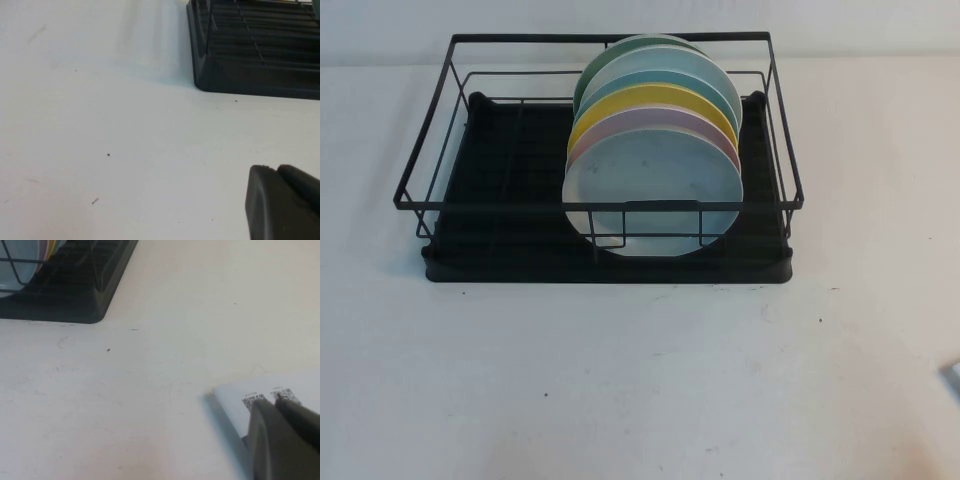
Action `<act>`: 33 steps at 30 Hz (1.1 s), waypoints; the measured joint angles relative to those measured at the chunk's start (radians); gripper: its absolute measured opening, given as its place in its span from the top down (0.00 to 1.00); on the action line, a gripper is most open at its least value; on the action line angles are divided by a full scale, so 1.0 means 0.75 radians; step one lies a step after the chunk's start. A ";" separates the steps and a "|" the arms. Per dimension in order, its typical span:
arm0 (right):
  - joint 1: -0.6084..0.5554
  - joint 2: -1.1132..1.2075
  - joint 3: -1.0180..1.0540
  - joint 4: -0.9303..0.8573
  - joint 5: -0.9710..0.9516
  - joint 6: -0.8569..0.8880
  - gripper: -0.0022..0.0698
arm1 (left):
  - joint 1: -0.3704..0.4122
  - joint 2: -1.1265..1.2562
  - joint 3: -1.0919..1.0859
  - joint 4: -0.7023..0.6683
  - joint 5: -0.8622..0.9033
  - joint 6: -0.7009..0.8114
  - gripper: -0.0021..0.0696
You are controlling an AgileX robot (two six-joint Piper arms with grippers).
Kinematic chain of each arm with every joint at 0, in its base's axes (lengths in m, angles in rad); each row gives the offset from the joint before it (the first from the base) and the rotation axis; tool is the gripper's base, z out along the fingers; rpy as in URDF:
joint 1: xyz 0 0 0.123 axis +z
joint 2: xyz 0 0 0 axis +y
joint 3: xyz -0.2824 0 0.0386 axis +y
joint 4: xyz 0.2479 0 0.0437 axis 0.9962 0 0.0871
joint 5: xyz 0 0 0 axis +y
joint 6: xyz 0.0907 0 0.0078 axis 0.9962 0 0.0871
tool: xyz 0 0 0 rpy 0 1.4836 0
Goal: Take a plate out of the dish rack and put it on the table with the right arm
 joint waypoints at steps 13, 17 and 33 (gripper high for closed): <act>0.000 0.000 0.000 0.012 0.000 0.000 1.00 | 0.000 0.000 0.000 0.000 0.000 0.000 0.98; 0.000 0.000 0.000 0.015 0.000 0.000 1.00 | 0.000 0.000 0.000 0.000 0.000 0.000 0.98; 0.000 0.000 0.000 0.128 -0.003 0.000 1.00 | 0.000 0.000 0.000 0.000 0.000 0.000 0.98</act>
